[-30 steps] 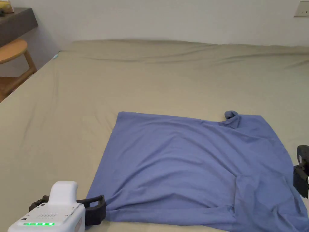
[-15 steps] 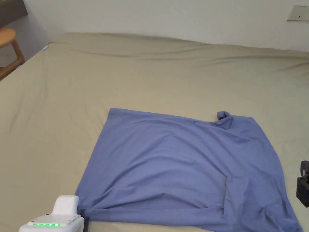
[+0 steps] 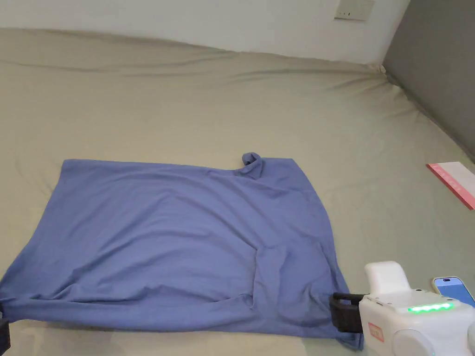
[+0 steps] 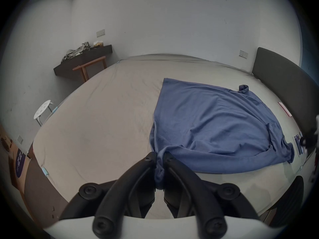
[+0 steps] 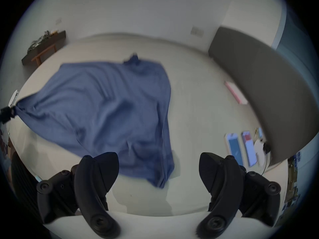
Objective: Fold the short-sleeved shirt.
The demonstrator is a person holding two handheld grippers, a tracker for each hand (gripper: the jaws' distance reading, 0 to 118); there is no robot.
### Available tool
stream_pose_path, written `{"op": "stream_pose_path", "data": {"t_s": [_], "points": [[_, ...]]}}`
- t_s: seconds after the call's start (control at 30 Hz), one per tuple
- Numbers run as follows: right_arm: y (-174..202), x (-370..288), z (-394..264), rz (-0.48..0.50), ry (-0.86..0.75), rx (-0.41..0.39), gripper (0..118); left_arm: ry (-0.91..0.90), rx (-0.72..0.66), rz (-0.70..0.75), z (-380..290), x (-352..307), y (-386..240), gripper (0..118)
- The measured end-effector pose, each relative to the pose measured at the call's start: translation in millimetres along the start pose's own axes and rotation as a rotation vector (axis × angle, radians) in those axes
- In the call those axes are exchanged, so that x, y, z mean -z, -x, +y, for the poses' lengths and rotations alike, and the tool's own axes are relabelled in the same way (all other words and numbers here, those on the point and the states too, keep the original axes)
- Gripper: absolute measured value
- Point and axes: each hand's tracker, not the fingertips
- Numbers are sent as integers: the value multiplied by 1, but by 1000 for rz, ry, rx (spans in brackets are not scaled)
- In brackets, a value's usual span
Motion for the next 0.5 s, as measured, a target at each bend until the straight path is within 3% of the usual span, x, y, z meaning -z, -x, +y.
{"op": "stream_pose_path", "data": {"t_s": [0.17,0.27,0.3,0.33,0.37,0.4,0.47,0.5], "points": [[-8,48,-32,46,158,140,101,24,26,26,0,6,-3,6],[-10,60,-35,65,161,164,99,48,30,40,-6,8,-3,6],[-11,62,-35,71,160,171,89,50,32,49,-9,9,-3,6],[-11,63,-36,89,159,175,68,55,34,57,-11,10,-3,6],[-10,63,-35,99,157,169,33,63,38,60,-12,11,-3,6],[-8,63,-34,129,142,152,12,72,43,64,-14,12,-3,6],[-3,62,-33,184,95,155,12,79,46,66,-18,16,-5,6],[-3,62,-33,163,105,144,11,82,46,73,-19,16,-5,6]]}}
